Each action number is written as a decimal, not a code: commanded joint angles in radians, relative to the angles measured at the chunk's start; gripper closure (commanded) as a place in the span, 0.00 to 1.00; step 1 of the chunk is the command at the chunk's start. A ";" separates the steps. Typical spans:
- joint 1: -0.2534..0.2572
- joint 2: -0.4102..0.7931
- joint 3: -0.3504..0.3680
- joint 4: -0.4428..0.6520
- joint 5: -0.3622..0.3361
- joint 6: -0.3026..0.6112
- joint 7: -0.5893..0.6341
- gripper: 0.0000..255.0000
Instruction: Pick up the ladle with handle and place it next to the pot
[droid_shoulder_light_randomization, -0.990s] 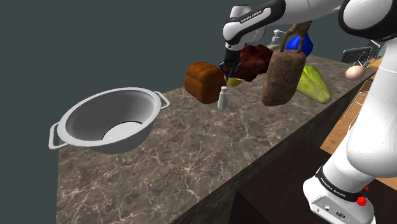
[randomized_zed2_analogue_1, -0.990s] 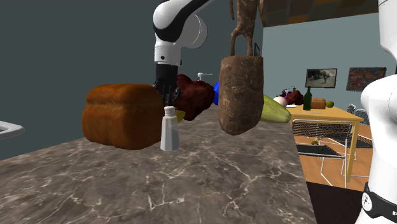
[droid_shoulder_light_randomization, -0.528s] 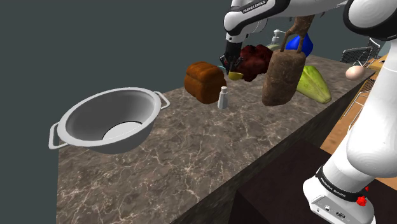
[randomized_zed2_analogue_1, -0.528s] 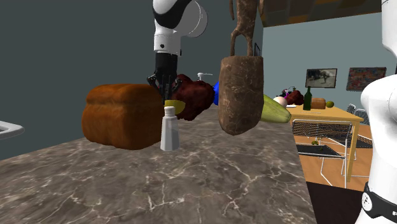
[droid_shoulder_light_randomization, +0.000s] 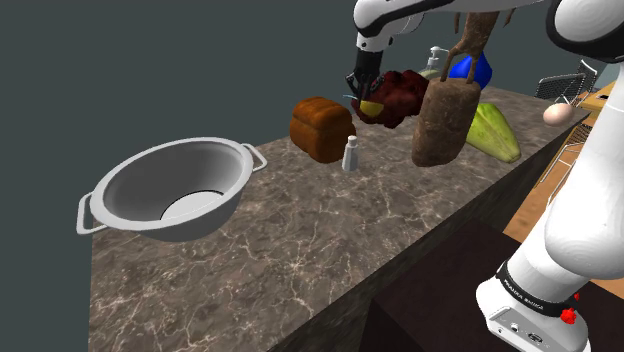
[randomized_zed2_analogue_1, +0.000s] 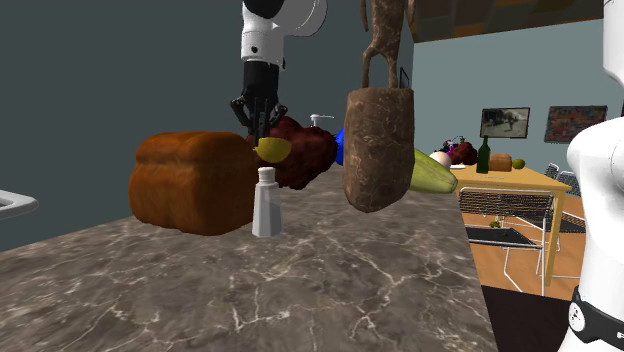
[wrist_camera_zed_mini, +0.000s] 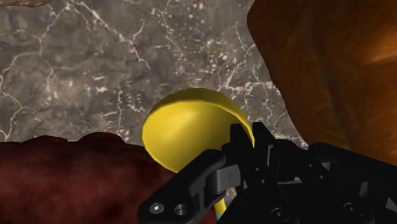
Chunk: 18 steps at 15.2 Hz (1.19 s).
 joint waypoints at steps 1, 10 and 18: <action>0.000 -0.002 0.000 0.024 -0.001 -0.026 0.002 1.00; -0.003 0.000 -0.002 0.148 -0.003 -0.147 0.007 1.00; -0.008 0.020 -0.004 0.282 0.001 -0.262 0.008 1.00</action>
